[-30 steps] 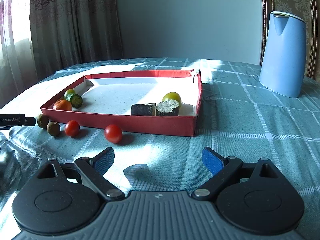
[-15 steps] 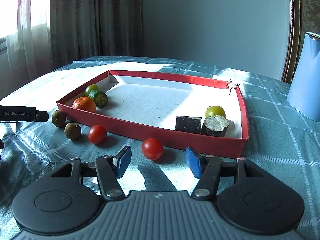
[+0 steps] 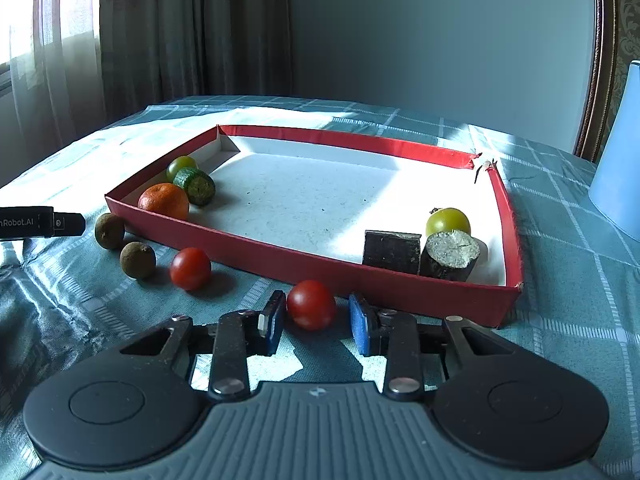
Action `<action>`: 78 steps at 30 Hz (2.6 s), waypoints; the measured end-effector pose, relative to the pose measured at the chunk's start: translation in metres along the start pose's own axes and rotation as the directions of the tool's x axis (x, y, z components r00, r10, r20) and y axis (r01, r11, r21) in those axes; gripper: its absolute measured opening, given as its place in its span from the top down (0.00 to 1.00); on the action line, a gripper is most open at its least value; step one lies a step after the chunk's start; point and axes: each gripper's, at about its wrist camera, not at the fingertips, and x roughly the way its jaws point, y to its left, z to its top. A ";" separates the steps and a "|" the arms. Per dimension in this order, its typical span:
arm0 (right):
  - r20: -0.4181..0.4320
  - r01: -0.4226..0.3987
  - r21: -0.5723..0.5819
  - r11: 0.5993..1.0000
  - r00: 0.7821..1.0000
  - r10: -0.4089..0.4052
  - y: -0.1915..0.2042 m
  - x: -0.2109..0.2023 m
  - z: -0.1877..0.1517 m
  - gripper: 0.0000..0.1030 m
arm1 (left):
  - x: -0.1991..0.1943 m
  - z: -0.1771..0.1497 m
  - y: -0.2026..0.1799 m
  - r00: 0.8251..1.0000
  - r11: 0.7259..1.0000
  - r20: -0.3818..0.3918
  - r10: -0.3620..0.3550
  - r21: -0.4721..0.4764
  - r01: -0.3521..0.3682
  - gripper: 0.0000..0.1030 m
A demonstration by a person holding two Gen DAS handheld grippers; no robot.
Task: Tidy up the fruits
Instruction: 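Grasp the red cherry tomato with the right gripper, then lower the red tomato into the tray beside the log pieces, open right gripper, then withdraw the right gripper and move the left gripper toward the brown kiwi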
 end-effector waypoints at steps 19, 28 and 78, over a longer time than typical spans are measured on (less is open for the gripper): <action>0.172 0.013 0.061 0.998 0.985 -0.023 -0.031 -0.052 0.026 0.77 | 0.002 -0.001 0.000 1.000 1.000 -0.002 0.001 0.004 -0.001 0.00; 0.110 0.071 0.051 0.996 0.991 -0.077 -0.050 -0.008 0.053 0.77 | 0.004 -0.002 -0.005 1.000 0.999 -0.013 -0.014 0.040 0.014 0.00; 0.009 -0.058 0.142 0.988 0.998 0.057 -0.021 -0.032 -0.025 0.13 | -0.014 -0.008 -0.017 0.986 0.978 0.041 -0.164 0.140 0.156 0.00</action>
